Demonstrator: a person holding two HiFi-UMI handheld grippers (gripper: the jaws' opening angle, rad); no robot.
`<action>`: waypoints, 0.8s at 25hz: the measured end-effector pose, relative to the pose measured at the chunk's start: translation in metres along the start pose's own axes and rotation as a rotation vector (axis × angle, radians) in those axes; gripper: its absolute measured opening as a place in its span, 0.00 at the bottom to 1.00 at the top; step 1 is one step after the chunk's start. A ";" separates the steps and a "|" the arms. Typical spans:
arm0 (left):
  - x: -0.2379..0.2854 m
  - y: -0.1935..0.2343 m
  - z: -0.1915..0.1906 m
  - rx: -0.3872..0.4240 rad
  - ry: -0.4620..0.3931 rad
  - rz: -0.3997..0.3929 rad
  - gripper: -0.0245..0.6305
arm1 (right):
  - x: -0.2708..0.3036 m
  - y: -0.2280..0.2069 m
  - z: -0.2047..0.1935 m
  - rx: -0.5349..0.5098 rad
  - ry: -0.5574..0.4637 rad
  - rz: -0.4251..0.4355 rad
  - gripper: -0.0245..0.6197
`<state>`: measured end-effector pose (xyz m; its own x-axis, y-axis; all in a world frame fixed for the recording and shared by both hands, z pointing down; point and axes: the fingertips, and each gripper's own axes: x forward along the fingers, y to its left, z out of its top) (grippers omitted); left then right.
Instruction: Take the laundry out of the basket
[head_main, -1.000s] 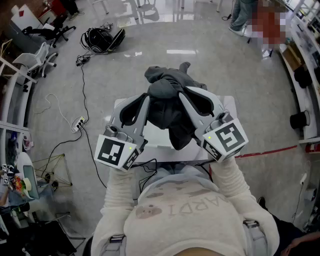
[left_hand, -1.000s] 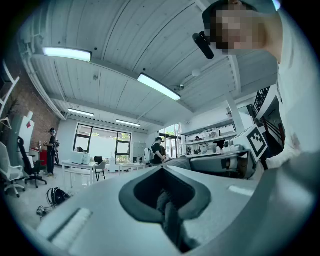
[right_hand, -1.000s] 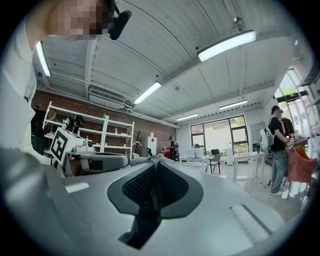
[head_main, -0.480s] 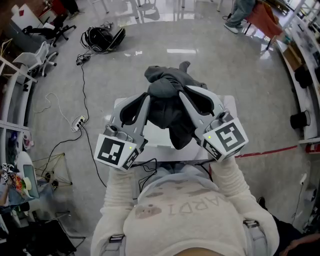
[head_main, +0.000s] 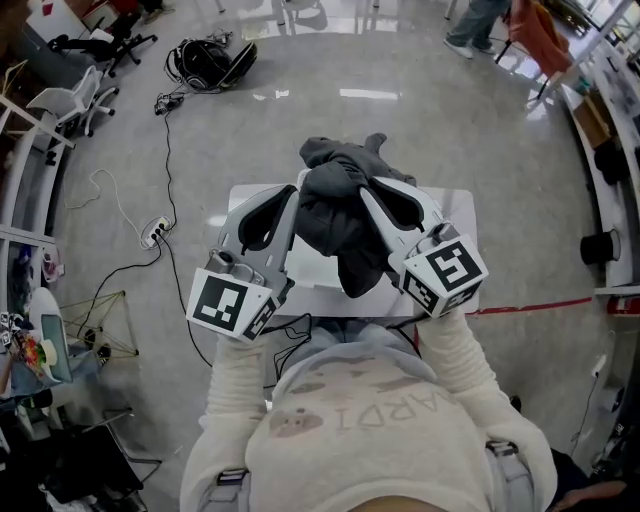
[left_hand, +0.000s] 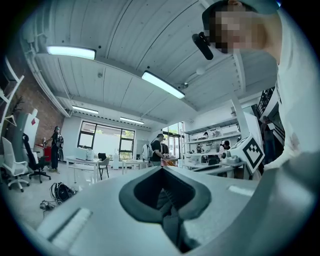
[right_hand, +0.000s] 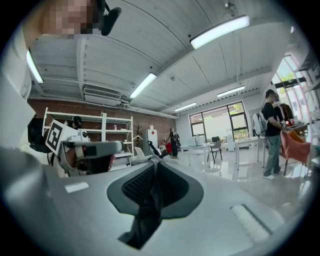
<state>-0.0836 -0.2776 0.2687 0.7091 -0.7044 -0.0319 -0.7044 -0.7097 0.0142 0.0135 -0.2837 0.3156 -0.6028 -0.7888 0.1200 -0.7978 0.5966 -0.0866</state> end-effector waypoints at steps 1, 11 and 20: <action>-0.001 0.001 -0.002 -0.005 0.006 0.010 0.04 | 0.002 -0.003 -0.011 0.015 0.027 -0.002 0.13; -0.052 0.032 -0.026 -0.041 0.057 0.178 0.04 | 0.059 -0.004 -0.127 0.102 0.346 0.080 0.29; -0.075 0.007 -0.043 -0.101 0.104 0.281 0.04 | 0.014 0.030 -0.078 0.176 0.104 0.280 0.41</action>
<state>-0.1410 -0.2302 0.3143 0.4900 -0.8671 0.0894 -0.8703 -0.4806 0.1079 -0.0185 -0.2655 0.3921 -0.8022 -0.5734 0.1664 -0.5952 0.7460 -0.2987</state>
